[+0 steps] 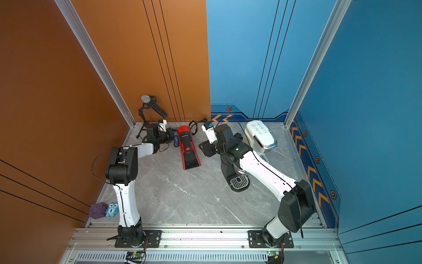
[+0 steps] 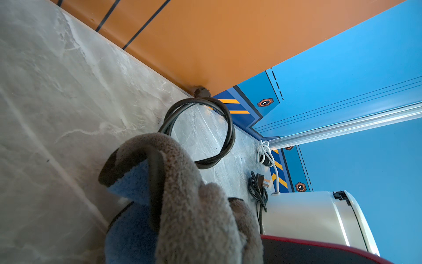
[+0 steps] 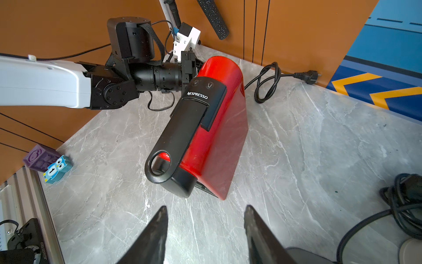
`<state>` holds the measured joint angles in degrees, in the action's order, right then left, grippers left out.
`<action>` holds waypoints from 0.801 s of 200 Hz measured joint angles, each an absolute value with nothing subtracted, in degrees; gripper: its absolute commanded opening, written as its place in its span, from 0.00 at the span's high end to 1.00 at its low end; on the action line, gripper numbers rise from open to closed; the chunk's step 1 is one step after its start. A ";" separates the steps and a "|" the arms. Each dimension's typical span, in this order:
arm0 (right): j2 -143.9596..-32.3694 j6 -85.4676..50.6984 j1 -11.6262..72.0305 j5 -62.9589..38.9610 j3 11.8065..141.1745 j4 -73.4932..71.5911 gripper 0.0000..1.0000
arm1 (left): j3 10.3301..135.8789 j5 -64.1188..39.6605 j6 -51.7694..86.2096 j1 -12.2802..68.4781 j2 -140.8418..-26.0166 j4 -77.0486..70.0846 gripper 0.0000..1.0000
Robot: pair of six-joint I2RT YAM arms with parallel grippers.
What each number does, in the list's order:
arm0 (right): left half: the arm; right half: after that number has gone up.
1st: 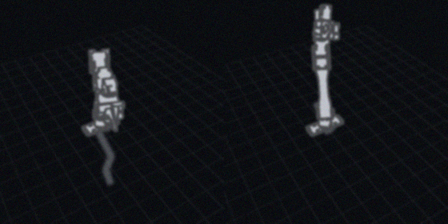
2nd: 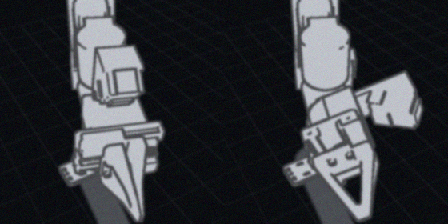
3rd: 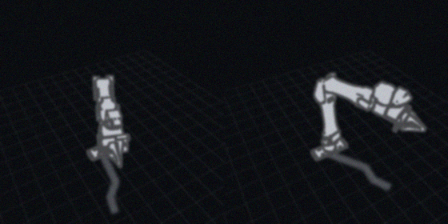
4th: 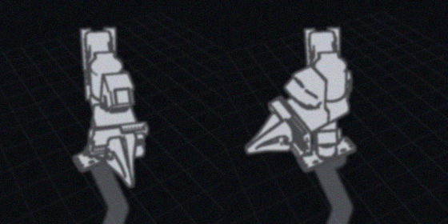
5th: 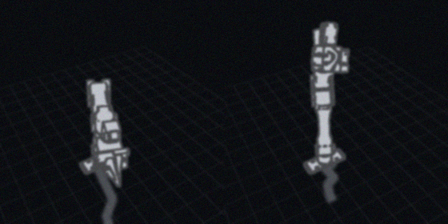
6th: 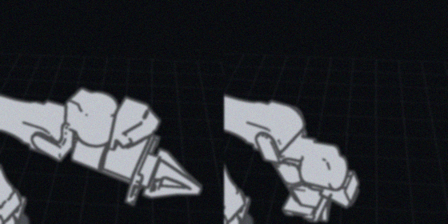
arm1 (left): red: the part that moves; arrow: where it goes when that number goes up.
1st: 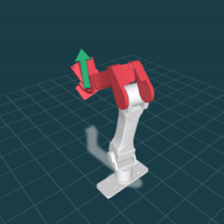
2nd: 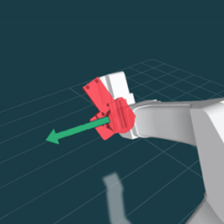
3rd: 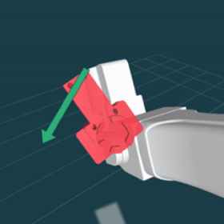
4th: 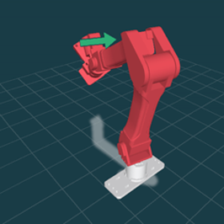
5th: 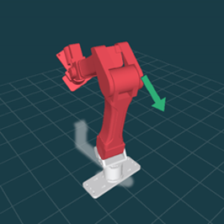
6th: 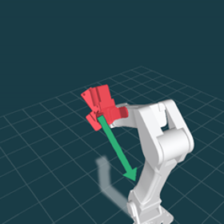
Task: Wipe the surface of a coffee machine
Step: Wipe the dirt from the surface of the coffee machine.
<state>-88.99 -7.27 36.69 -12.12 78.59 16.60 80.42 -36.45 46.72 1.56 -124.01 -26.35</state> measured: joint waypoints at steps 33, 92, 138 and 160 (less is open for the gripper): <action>-88.99 -7.27 36.77 -11.70 78.59 16.82 0.46 | 82.13 -36.75 48.03 1.69 -121.71 -23.77 1.00; -88.99 -7.25 36.77 -11.68 78.59 16.99 0.46 | 84.31 -37.91 48.45 2.28 -119.15 -23.90 1.00; -89.17 -7.20 36.75 -11.66 78.59 16.99 0.46 | 81.25 -37.01 47.37 2.24 -122.48 -27.22 1.00; -89.41 -6.81 36.75 -11.64 78.59 17.02 0.46 | 79.94 -35.59 47.35 2.22 -124.57 -27.40 1.00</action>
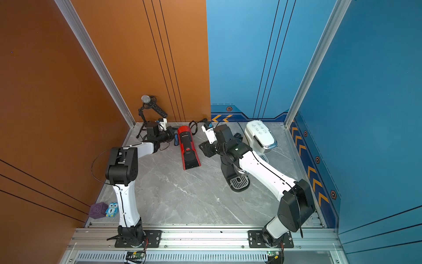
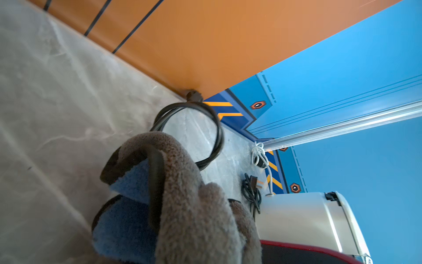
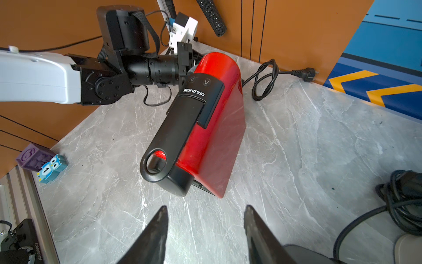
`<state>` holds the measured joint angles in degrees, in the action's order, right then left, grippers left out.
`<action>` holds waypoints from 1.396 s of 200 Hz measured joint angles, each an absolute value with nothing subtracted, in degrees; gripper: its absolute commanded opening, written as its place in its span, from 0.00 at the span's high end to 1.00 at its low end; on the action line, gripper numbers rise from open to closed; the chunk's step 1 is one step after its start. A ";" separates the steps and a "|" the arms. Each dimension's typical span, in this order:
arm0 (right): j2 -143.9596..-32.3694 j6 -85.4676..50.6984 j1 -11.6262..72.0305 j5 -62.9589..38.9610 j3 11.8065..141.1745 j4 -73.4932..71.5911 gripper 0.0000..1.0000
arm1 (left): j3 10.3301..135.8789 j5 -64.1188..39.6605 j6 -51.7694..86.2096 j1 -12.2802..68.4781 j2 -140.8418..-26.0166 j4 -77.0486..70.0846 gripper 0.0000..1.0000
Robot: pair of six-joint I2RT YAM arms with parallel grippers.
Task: Wipe the surface of a coffee machine
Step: Wipe the dirt from the surface of the coffee machine.
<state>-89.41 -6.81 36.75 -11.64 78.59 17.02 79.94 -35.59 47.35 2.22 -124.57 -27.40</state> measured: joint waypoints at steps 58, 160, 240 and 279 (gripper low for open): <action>-89.32 -6.81 36.77 -11.07 78.56 16.99 0.46 | 79.92 -35.18 47.18 2.24 -123.13 -24.99 1.00; -89.03 -6.79 36.75 -10.17 78.19 16.99 0.46 | 80.62 -36.75 47.37 2.50 -120.22 -25.63 1.00; -89.03 -6.17 36.75 -9.98 78.19 16.99 0.46 | 75.31 -34.48 44.25 2.81 -123.44 -26.24 1.00; -89.03 -6.17 36.75 -9.87 78.19 16.99 0.46 | 80.27 -33.54 40.23 3.20 -121.71 -15.14 1.00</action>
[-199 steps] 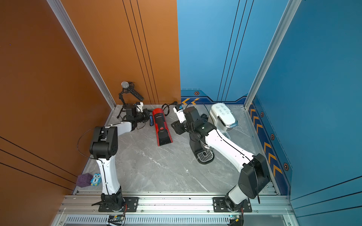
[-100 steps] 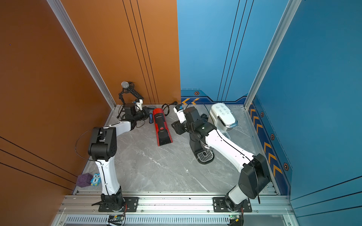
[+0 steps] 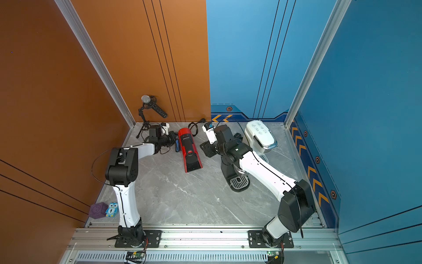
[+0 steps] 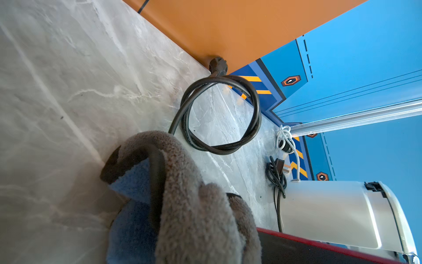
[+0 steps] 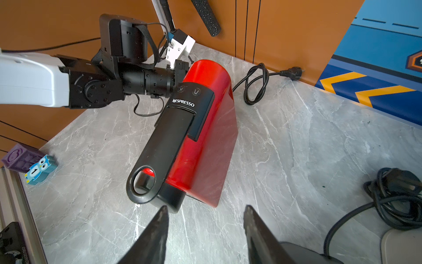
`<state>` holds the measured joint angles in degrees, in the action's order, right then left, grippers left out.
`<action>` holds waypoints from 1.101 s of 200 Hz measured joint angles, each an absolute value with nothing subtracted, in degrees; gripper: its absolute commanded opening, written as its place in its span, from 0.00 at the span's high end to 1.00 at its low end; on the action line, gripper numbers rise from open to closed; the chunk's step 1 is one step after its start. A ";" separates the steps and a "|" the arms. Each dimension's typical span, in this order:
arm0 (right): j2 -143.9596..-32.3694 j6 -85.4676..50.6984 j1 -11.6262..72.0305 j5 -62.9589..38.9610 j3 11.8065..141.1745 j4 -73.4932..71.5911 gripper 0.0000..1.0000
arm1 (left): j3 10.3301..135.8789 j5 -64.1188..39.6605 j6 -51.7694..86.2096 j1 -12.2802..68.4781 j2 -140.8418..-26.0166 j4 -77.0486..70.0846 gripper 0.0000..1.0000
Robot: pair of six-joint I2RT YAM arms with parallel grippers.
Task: Wipe the surface of a coffee machine
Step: Wipe the dirt from the surface of the coffee machine.
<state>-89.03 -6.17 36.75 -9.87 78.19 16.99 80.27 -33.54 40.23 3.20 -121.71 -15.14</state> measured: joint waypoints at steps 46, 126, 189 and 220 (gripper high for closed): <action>-88.99 -6.15 36.75 -9.10 78.15 16.99 0.46 | 83.50 -32.51 38.76 4.03 -114.37 -10.48 1.00; -88.47 -5.91 36.75 -8.69 77.49 16.99 0.46 | 76.90 -28.97 36.27 4.51 -113.75 -15.59 1.00; -88.47 -5.78 36.75 -8.67 77.38 16.99 0.47 | 68.99 -24.56 33.85 4.47 -114.06 -16.19 1.00; -88.47 -5.80 36.77 -8.27 77.17 16.99 0.47 | 63.70 -21.10 32.38 4.62 -106.00 -8.25 1.00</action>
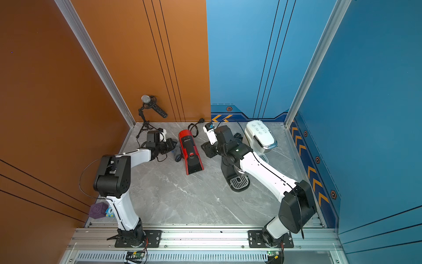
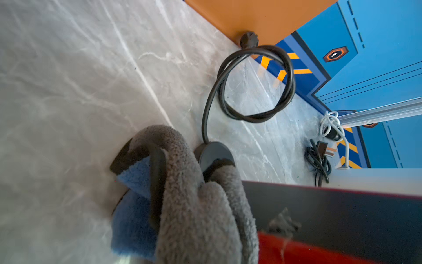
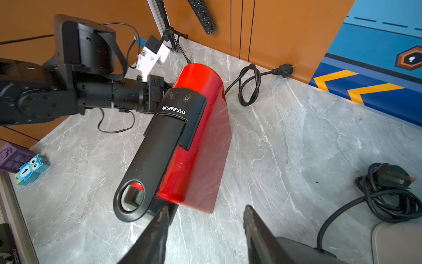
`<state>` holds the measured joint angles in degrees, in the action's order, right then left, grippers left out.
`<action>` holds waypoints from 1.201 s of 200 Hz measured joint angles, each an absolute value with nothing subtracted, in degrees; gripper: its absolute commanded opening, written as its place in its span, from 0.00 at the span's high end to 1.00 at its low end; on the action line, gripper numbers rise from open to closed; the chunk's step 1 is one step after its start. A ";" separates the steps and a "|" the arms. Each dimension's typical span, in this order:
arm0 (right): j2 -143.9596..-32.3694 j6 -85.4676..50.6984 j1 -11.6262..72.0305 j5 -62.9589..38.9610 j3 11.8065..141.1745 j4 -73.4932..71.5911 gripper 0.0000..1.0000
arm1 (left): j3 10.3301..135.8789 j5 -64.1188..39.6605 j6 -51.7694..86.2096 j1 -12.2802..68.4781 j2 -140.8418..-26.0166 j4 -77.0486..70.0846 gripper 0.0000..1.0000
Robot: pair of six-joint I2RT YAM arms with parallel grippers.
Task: Wipe the surface of a coffee machine
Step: Wipe the dirt from the surface of the coffee machine.
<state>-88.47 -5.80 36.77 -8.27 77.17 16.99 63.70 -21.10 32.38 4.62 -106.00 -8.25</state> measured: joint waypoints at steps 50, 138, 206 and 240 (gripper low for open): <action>-88.47 -6.20 36.95 -7.16 76.84 16.93 0.48 | 61.47 -16.25 31.05 10.52 -88.49 1.87 1.00; -88.51 -6.46 37.52 -7.16 75.50 15.81 0.48 | 49.89 2.50 35.92 23.88 -74.89 -0.84 1.00; -88.51 -6.85 37.50 -7.16 73.91 15.44 0.48 | 41.82 3.79 42.15 24.49 -90.37 -5.85 1.00; -88.51 -6.87 37.50 -7.16 73.69 15.42 0.48 | 43.92 1.85 42.35 22.46 -93.49 -6.74 1.00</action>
